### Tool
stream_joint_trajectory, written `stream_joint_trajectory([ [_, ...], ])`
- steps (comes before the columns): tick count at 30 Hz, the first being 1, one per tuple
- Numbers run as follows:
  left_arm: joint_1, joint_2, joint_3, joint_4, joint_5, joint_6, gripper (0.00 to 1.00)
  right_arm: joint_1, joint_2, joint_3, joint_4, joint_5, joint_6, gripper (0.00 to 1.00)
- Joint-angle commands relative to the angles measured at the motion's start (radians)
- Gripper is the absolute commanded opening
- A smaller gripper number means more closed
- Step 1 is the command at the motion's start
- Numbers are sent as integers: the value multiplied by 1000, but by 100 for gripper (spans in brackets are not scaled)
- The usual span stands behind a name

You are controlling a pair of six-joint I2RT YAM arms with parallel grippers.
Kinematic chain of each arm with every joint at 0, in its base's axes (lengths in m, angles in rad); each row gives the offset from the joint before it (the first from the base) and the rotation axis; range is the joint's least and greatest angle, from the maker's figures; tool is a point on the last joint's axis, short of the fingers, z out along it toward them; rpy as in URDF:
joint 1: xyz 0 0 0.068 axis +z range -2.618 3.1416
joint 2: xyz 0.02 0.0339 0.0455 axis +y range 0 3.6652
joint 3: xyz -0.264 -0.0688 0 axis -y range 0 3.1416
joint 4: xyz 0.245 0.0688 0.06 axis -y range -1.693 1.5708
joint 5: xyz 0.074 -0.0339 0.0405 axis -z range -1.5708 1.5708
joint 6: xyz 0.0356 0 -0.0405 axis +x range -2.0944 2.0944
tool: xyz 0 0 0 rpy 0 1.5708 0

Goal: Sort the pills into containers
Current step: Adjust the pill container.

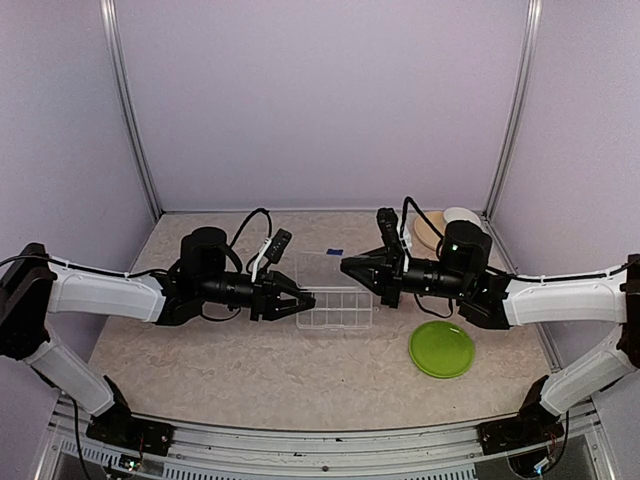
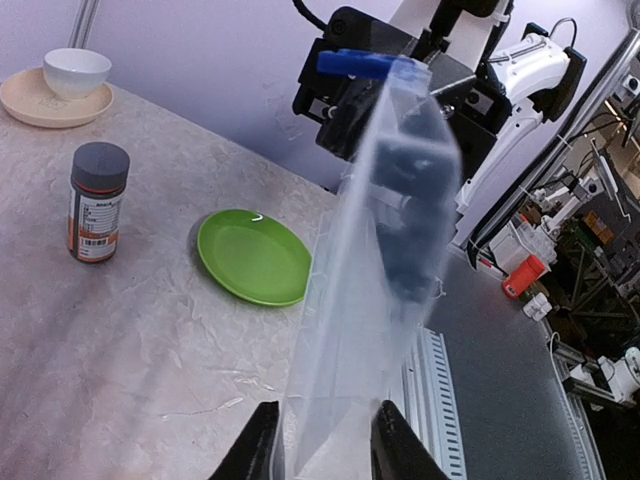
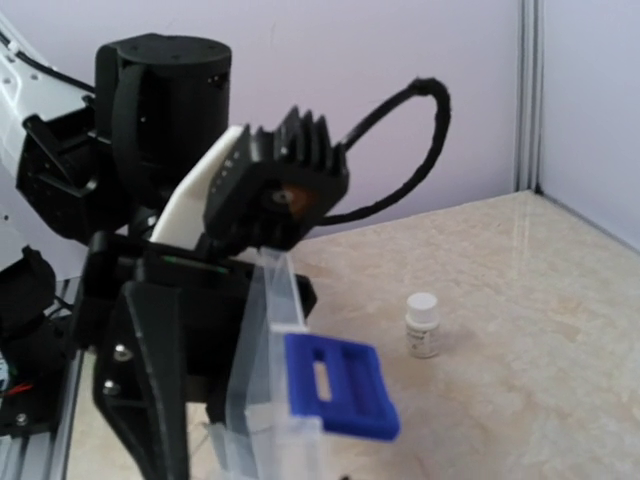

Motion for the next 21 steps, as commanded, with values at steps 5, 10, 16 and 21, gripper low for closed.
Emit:
stream_joint_trajectory([
  [5, -4, -2, -17, 45, 36, 22, 19, -8, 26, 17, 24, 23, 106, 0],
  [10, -4, -13, -17, 23, 0, 37, 22, -11, 33, 36, -1, 26, 148, 0],
  [16, -7, -26, -21, 4, -41, 63, 30, -23, 54, 59, -32, 23, 246, 0],
  [21, -13, -40, -20, -16, -64, 84, 32, -35, 80, 83, -44, -2, 362, 0],
])
